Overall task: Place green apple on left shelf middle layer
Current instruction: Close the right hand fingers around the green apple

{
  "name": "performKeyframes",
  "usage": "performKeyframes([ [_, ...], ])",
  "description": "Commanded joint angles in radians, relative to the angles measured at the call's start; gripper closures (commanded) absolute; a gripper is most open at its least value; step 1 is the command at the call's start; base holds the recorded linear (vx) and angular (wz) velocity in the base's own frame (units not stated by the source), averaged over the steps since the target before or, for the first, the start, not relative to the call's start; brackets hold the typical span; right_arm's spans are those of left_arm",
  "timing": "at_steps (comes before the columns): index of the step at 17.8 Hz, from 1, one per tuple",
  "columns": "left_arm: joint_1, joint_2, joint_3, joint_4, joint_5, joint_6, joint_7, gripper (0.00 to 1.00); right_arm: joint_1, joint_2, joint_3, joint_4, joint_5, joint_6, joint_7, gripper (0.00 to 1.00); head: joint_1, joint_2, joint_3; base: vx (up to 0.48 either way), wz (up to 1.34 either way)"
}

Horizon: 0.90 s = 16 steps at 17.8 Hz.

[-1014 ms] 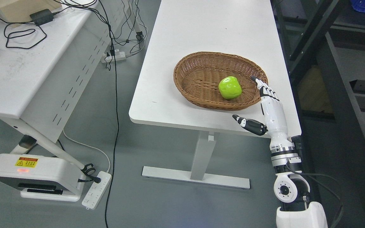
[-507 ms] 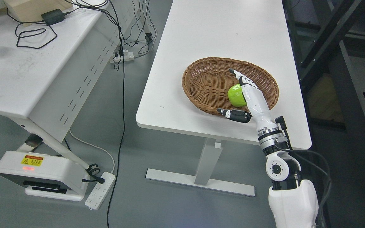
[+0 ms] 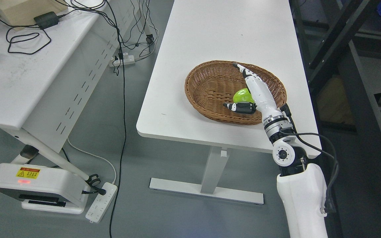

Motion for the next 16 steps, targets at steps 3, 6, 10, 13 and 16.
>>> performKeyframes([
  [3,0.000,0.017,0.000,0.000,0.000,-0.002,0.000,0.00,-0.062,-0.049,0.026,0.212,0.061,0.006,-0.003,0.00,0.0000,0.000,0.000,0.020,-0.01],
  [6,0.000,0.017,0.000,0.000,0.000,-0.002,0.000,0.00,-0.089,-0.069,0.029,0.255,0.081,0.012,-0.003,0.00,0.0000,0.000,0.000,0.030,-0.03],
  [10,0.000,0.017,0.000,0.000,0.000,-0.002,0.000,0.00,-0.092,-0.097,0.049,0.273,0.124,0.011,0.005,0.00,0.0000,0.000,0.000,-0.008,0.02],
  [13,0.000,0.017,0.000,0.000,0.000,-0.002,0.000,0.00,-0.092,-0.101,0.059,0.273,0.125,0.011,0.008,0.00,0.0000,0.000,0.000,-0.009,0.02],
  [16,0.000,0.017,0.000,0.000,0.000,0.000,0.000,0.00,-0.097,-0.097,0.065,0.273,0.125,0.012,0.008,0.00,0.0000,0.000,0.000,0.009,-0.01],
])
